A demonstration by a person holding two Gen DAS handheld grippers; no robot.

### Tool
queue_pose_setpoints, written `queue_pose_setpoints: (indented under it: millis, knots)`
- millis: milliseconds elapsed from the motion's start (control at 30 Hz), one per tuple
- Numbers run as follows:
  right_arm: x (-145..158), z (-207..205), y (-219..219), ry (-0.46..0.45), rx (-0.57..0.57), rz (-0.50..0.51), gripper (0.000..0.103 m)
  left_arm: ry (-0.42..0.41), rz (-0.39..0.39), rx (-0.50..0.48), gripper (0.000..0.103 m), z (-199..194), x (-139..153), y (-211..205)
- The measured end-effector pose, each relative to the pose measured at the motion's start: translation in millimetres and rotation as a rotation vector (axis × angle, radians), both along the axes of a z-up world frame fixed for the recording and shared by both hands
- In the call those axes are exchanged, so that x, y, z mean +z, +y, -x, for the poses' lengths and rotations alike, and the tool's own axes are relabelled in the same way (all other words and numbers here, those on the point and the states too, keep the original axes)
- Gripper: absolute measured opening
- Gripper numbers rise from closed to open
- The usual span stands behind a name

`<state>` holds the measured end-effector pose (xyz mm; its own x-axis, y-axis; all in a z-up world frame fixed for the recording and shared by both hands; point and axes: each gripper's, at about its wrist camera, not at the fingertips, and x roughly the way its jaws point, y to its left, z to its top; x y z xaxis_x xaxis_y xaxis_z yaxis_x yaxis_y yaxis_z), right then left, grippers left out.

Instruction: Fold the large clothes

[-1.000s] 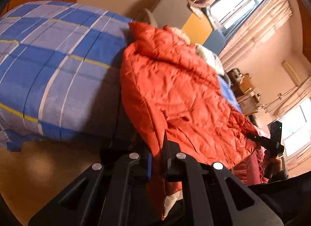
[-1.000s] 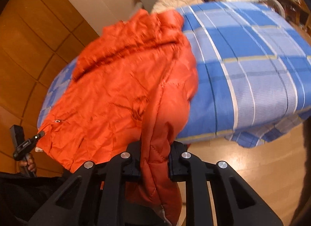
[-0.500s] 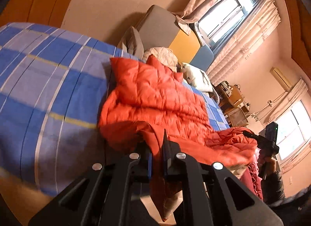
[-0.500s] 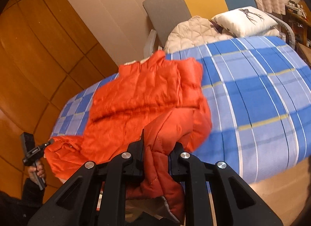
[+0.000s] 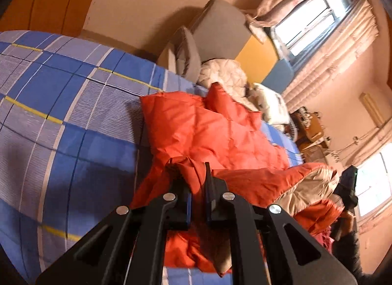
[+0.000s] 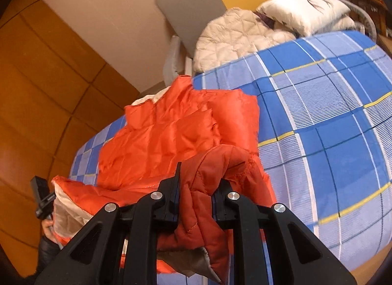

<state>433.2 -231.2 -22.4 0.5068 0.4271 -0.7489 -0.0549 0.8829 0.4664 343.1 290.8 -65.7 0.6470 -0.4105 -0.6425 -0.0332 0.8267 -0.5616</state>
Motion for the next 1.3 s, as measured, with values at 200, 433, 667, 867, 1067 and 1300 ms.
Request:
queue_pose_setpoints:
  millis: [200,433,667,867,1067,1300]
  knots:
    - [-18,-25,-6,0.040,-0.046,-0.095,0.045,0.074,-0.032,0.029,0.011,-30,-16,-1]
    - [-18,-35,-21,0.031,-0.102,-0.275,0.079,0.036,0.051,0.044,0.057,-29,-8,8]
    - [-2,-14,-42,-0.056,-0.128,-0.310,0.092,-0.071,0.052,0.143,0.081,-3,11,39]
    - [-46,32,-51,0.018,-0.111,-0.200,0.092,0.004,0.089,0.099,0.082,33,-43,40]
    - [-83,43,-44,0.063,-0.118,-0.196,0.085,0.057,0.176,0.031,0.046,43,-84,18]
    - [-80,50,-35,0.072,-0.087,-0.165,0.034,0.040,0.119,-0.025,0.009,47,-71,-4]
